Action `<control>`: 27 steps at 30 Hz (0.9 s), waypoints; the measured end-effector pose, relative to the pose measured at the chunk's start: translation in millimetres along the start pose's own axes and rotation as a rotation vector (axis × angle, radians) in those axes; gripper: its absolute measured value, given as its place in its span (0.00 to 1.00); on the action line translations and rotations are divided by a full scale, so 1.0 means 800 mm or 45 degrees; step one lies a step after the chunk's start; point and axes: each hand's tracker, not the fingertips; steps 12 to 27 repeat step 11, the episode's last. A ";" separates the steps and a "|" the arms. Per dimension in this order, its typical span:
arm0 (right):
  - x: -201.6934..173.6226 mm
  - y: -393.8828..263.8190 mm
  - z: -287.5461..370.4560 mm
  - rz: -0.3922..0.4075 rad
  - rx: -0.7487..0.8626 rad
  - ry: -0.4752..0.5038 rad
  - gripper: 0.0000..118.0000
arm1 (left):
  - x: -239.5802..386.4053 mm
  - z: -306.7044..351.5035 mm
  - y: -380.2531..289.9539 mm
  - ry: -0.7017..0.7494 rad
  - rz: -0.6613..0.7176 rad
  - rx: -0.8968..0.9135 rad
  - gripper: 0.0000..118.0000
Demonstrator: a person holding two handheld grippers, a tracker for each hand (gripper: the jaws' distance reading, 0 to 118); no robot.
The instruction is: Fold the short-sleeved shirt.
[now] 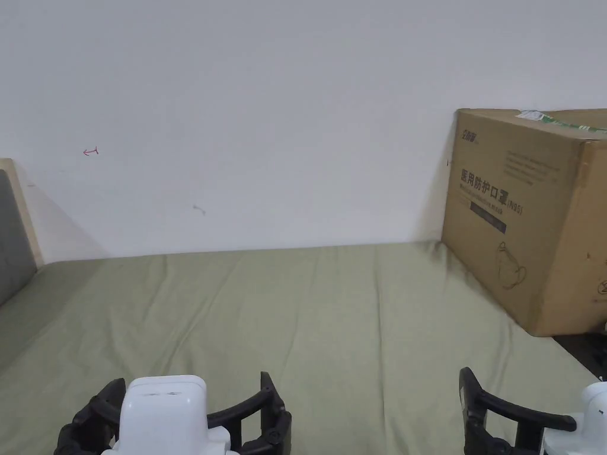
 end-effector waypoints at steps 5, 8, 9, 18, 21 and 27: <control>0.000 -0.006 -0.004 0.000 -0.038 0.000 1.00 | -0.001 -0.010 -0.002 -0.095 0.061 -0.126 1.00; 0.001 -0.005 -0.003 -0.040 -0.045 0.015 1.00 | -0.011 -0.015 0.007 -0.150 0.172 -0.141 1.00; 0.001 -0.006 -0.006 -0.046 -0.047 0.021 1.00 | -0.013 -0.020 0.007 -0.153 0.194 -0.149 1.00; 0.001 -0.015 -0.021 -0.058 -0.089 0.026 1.00 | -0.016 -0.044 -0.003 -0.165 0.222 -0.202 1.00; 0.001 -0.015 -0.021 -0.058 -0.089 0.026 1.00 | -0.016 -0.044 -0.003 -0.165 0.222 -0.202 1.00; 0.001 -0.015 -0.021 -0.058 -0.089 0.026 1.00 | -0.016 -0.044 -0.003 -0.165 0.222 -0.202 1.00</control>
